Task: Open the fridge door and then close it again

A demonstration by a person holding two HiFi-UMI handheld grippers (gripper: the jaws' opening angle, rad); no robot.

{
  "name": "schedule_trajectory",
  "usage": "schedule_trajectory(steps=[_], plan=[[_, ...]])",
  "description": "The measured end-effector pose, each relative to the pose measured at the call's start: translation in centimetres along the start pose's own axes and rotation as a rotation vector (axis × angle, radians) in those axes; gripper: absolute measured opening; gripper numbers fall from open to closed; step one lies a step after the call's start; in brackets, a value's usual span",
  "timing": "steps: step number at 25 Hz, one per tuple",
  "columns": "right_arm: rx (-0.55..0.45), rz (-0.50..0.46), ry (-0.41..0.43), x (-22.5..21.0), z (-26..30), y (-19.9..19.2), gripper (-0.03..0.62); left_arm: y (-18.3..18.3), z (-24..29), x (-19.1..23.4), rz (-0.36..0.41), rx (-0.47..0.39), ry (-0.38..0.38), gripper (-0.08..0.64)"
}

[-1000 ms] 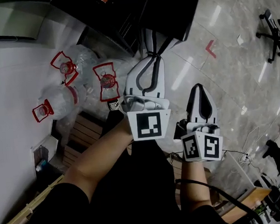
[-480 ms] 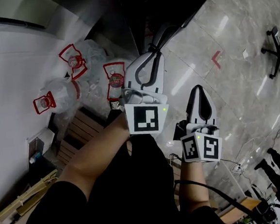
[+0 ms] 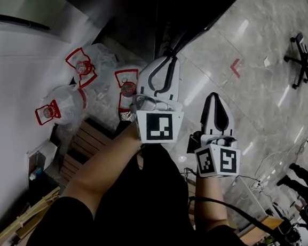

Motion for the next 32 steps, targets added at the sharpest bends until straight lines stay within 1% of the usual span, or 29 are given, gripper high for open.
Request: schedule_trajectory(steps=[3, 5, 8, 11, 13, 15, 18, 22, 27, 29, 32], plan=[[-0.025, -0.012, 0.018, 1.1, -0.5, 2.2, 0.015, 0.5, -1.1, 0.0, -0.019, 0.048, -0.002, 0.037], [-0.042, -0.020, 0.034, 2.0, -1.1, 4.1, 0.015, 1.6, -2.4, -0.2, -0.011, 0.056, -0.036, 0.020], [-0.062, -0.032, 0.065, 3.7, -2.1, 7.1, 0.015, 4.1, -4.6, -0.6, -0.004, 0.034, -0.094, 0.009], [-0.091, -0.041, 0.093, 5.1, -3.0, 10.2, 0.015, 7.8, -6.6, -0.6, -0.015, -0.018, -0.151, 0.008], [-0.115, -0.046, 0.109, 6.0, -3.5, 12.1, 0.015, 10.4, -7.9, -0.5, -0.038, -0.050, -0.194, 0.008], [-0.132, -0.055, 0.126, 7.3, -4.2, 13.8, 0.015, 12.4, -9.6, -0.2, -0.078, -0.061, -0.229, 0.008], [-0.134, -0.057, 0.151, 9.4, -6.0, 15.5, 0.015, 14.5, -12.8, -0.1, -0.109, -0.043, -0.263, 0.008], [-0.167, -0.083, 0.154, 10.6, -7.4, 17.5, 0.015, 16.6, -14.8, 0.2, -0.119, -0.038, -0.290, 0.008], [-0.185, -0.099, 0.156, 11.7, -9.0, 19.0, 0.015, 18.6, -16.9, 0.3, -0.086, -0.036, -0.345, 0.008], [-0.191, -0.107, 0.156, 12.2, -9.5, 19.6, 0.015, 18.8, -17.6, 0.4, -0.091, -0.035, -0.343, 0.008], [-0.209, -0.129, 0.146, 12.6, -10.0, 20.7, 0.015, 19.6, -18.2, 0.9, -0.120, -0.042, -0.328, 0.008]])
Point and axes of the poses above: the fingertips, and each gripper's own axes: z forward along the fingers, x to its left, y out of its top, the point moved 7 cm from there along -z, backward along the fingers, and after that the axes turned 13 degrees about -z, right-handed, at the moved point
